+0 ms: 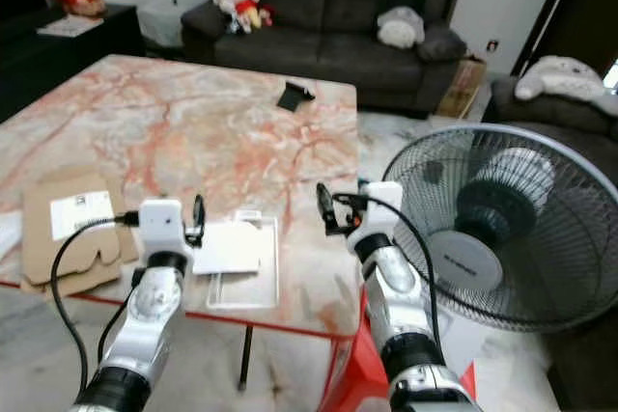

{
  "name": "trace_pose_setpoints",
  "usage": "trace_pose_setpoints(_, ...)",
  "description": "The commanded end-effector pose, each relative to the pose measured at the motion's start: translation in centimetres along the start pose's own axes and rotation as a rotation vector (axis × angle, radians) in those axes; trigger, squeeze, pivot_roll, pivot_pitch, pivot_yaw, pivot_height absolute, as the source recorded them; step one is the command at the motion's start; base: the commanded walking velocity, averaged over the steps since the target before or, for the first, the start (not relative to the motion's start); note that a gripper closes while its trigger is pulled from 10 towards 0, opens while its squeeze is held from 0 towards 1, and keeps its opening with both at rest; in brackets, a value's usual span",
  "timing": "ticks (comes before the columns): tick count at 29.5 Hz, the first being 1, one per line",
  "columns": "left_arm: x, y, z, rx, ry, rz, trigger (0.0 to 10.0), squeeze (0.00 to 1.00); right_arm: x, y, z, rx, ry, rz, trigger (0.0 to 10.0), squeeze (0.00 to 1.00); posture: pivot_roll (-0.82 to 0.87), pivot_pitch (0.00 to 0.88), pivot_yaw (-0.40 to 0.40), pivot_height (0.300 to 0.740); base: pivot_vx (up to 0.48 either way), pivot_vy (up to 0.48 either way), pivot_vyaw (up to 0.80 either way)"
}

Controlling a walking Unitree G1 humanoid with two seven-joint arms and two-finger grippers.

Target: Picking trash to rubbish bin

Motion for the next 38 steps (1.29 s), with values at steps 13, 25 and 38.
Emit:
trace_pose_setpoints(13,0.3,-0.7,0.5,-0.145,-0.077,0.376,10.0,1.0,0.1,0.3,-0.1,0.005,-0.002,-0.001,10.0,0.0,-0.02,0.041,-0.084,0.74,0.0,0.0,0.0)
trace_pose_setpoints(25,1.5,-1.4,0.7,-0.231,-0.119,0.435,10.0,0.0,0.0,0.3,-0.2,0.007,0.002,-0.001,10.0,0.0,-0.03,0.021,-0.078,0.74,0.0,0.0,0.0)
trace_pose_setpoints(38,2.0,-1.9,0.5,-0.298,-0.105,0.55,10.0,0.0,0.0,0.4,-0.1,0.012,0.004,0.001,10.0,0.0,-0.04,0.008,-0.072,0.74,0.0,0.0,0.0)
Point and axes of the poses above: a point about 5 cm out from each wrist's last joint towards the gripper, its own z axis pointing back from the gripper into the wrist, its own y axis along the axis of the wrist's last joint, x = y × z, the point moved 1 cm from there along -z, pointing out of the wrist towards the gripper, and after that the axes turned 6 degrees about z, right-handed, at the moved point
